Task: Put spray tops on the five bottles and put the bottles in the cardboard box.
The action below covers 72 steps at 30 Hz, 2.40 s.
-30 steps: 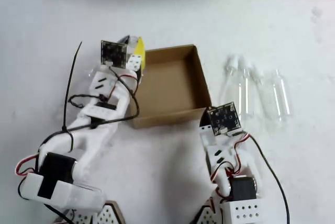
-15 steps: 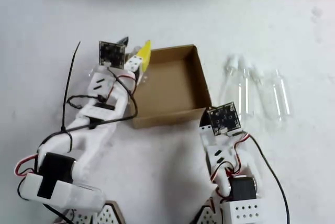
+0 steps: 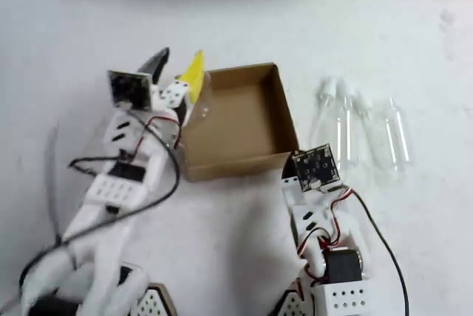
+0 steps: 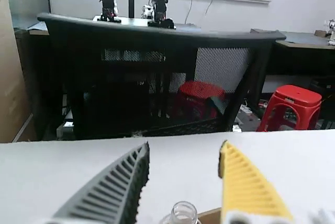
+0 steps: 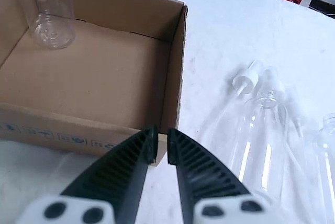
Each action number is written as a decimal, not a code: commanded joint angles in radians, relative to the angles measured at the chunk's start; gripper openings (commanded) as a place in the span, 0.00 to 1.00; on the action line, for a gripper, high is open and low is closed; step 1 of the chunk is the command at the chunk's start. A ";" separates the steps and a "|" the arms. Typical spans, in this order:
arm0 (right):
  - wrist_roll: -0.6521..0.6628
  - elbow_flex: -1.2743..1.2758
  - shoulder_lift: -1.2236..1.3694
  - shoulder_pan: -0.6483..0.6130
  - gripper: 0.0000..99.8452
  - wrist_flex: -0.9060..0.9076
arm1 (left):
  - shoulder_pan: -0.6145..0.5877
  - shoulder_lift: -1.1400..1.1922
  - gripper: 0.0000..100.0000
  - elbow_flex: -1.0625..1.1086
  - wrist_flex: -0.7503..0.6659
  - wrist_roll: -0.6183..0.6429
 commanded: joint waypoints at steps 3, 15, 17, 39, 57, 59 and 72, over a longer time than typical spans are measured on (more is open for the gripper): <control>0.006 0.009 -0.005 0.012 0.02 0.002 | -0.038 -0.424 0.20 -0.072 0.562 0.018; 0.006 0.009 -0.005 0.012 0.02 0.002 | -0.242 -0.754 0.20 -0.080 1.134 0.017; 0.006 0.009 -0.005 0.012 0.02 0.002 | -0.277 -0.809 0.20 -0.014 1.137 0.017; 0.006 0.009 -0.005 0.012 0.02 0.002 | -0.298 -1.092 0.15 0.133 1.154 -0.172; 0.006 0.009 -0.005 0.012 0.02 0.002 | -0.302 0.134 0.23 -0.829 1.491 -0.396; 0.006 0.009 -0.005 0.012 0.02 0.002 | -0.302 0.245 0.23 -0.921 1.510 -0.431; 0.006 0.009 -0.005 0.012 0.02 0.002 | -0.364 0.894 0.23 -1.384 1.514 -0.549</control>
